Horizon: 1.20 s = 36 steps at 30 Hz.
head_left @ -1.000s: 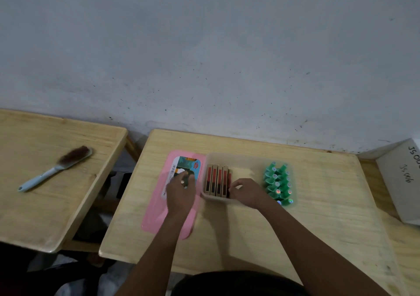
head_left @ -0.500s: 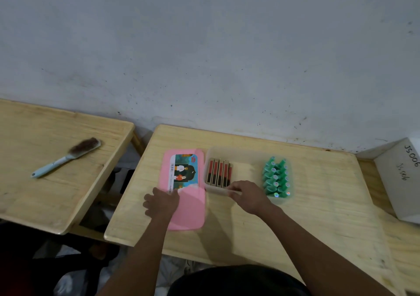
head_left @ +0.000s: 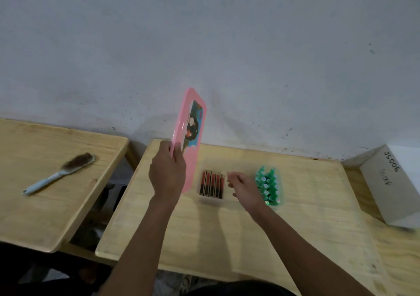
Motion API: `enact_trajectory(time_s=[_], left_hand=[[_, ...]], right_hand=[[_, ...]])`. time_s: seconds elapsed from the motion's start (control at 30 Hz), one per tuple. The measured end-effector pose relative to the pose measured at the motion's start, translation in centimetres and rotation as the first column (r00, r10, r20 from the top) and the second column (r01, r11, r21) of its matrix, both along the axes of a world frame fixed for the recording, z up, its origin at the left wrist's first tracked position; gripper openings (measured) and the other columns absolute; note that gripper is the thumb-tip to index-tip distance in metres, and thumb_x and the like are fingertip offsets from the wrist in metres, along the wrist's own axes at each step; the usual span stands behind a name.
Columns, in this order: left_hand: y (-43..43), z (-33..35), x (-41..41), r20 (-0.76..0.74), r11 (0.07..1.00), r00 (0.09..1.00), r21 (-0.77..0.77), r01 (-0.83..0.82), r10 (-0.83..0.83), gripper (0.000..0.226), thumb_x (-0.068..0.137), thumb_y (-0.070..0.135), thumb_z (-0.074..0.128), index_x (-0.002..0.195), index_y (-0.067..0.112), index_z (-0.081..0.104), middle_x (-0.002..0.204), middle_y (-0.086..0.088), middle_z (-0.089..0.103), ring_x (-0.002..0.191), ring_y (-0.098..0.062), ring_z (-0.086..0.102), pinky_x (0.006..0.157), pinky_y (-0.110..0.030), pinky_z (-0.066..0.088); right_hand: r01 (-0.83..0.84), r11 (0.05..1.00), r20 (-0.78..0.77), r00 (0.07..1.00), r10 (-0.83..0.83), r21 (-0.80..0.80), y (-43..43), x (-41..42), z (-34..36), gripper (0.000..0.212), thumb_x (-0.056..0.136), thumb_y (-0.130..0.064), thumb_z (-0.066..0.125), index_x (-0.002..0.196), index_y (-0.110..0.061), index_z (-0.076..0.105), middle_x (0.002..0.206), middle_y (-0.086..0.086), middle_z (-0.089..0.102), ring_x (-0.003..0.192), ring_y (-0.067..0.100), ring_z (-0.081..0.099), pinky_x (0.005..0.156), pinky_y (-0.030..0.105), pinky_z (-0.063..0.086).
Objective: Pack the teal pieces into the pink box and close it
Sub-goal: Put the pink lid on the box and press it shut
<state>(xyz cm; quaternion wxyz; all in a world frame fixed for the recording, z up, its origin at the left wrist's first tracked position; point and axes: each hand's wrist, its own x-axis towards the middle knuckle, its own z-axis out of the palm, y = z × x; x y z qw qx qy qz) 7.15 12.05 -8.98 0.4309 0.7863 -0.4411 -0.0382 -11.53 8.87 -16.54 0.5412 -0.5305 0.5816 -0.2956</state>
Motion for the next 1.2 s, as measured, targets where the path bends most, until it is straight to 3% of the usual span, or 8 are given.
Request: enact_trajectory(time_s=[0.1,0.2,0.33,0.43,0.6,0.77,0.93,1.2], left_hand=[[-0.8,0.8,-2.2,-0.389,0.991,0.920,-0.131,-0.014,-0.038,0.024,0.097,0.031,0.048,0.091,0.009,0.056,0.082,0.000,0.059,0.074,-0.013,0.058,0.052,-0.010,0.041],[-1.3,-1.6,-3.6,-0.687,0.996,0.723,-0.091,0.008,-0.069,0.019,0.093,0.030,0.055,0.095,0.013,0.060,0.091,-0.004,0.068,0.086,-0.022,0.065,0.075,-0.033,0.056],[-1.3,-4.8,-4.2,-0.946,0.987,0.301,-0.081,0.139,-0.120,0.021,0.090,0.020,0.059,0.110,0.012,0.059,0.106,-0.012,0.070,0.089,-0.026,0.065,0.073,-0.039,0.057],[-1.6,-5.7,-3.2,-0.982,0.991,0.166,-0.066,0.117,-0.085,0.030,0.093,0.021,0.056,0.121,0.010,0.051,0.107,-0.011,0.067,0.095,-0.028,0.064,0.073,-0.036,0.055],[-2.2,-8.0,-0.2,-0.863,0.984,0.496,0.159,0.083,0.097,0.027,0.093,0.027,0.055,0.102,0.003,0.062,0.092,-0.018,0.066,0.072,-0.029,0.064,0.064,-0.039,0.058],[-1.3,-10.3,0.3,-0.281,0.858,0.956,0.467,0.214,-0.086,0.047,0.092,0.049,0.045,0.067,0.012,0.060,0.067,-0.004,0.062,0.065,-0.025,0.059,0.056,-0.029,0.043],[-0.8,-12.0,-0.7,-0.002,0.786,0.988,0.605,0.123,-0.153,0.049,0.092,0.053,0.037,0.069,0.015,0.057,0.076,-0.003,0.065,0.074,-0.028,0.063,0.061,-0.028,0.042],[-0.6,-13.6,-1.0,0.053,0.832,0.987,0.546,0.101,-0.155,0.049,0.092,0.056,0.032,0.070,0.018,0.052,0.067,0.001,0.062,0.062,-0.022,0.061,0.061,-0.035,0.054]], right_hand=[[0.034,0.966,0.331,0.936,-0.121,0.257,0.8,0.2,1.2,0.034,0.094,-0.047,0.054,0.118,-0.024,0.057,0.109,-0.002,0.067,0.103,0.016,0.064,0.094,0.042,0.052],[0.083,0.939,0.607,0.744,-0.281,0.333,0.8,-0.5,2.2,0.023,0.098,-0.021,0.054,0.116,-0.009,0.059,0.104,0.009,0.070,0.095,0.025,0.065,0.089,0.043,0.053],[0.325,0.916,0.470,0.786,-0.401,0.237,-0.8,-3.9,2.2,0.024,0.096,-0.011,0.056,0.118,-0.002,0.053,0.095,0.011,0.067,0.077,0.024,0.061,0.059,0.033,0.052],[0.266,0.957,0.307,0.907,-0.290,0.119,-2.4,-7.5,1.7,0.029,0.093,-0.014,0.062,0.119,-0.006,0.055,0.103,0.014,0.067,0.084,0.025,0.062,0.067,0.038,0.054],[0.072,0.996,0.087,0.993,-0.077,0.052,-5.0,-10.8,0.1,0.033,0.092,-0.031,0.064,0.122,-0.018,0.057,0.117,0.010,0.066,0.101,0.026,0.065,0.079,0.038,0.055],[0.081,0.994,-0.248,0.964,-0.097,-0.074,-7.9,-10.4,-1.3,0.047,0.096,-0.037,0.054,0.132,-0.009,0.046,0.125,0.010,0.056,0.107,0.026,0.057,0.082,0.038,0.049],[0.021,0.992,-0.558,0.825,-0.088,-0.124,-8.7,-9.2,-3.4,0.048,0.098,-0.039,0.045,0.138,-0.012,0.040,0.135,0.019,0.045,0.127,0.038,0.038,0.101,0.047,0.034],[0.048,0.976,-0.614,0.770,-0.172,-0.213,-7.3,-8.5,-4.5,0.048,0.100,-0.036,0.041,0.140,-0.010,0.039,0.138,0.020,0.033,0.125,0.035,0.031,0.100,0.048,0.035]])
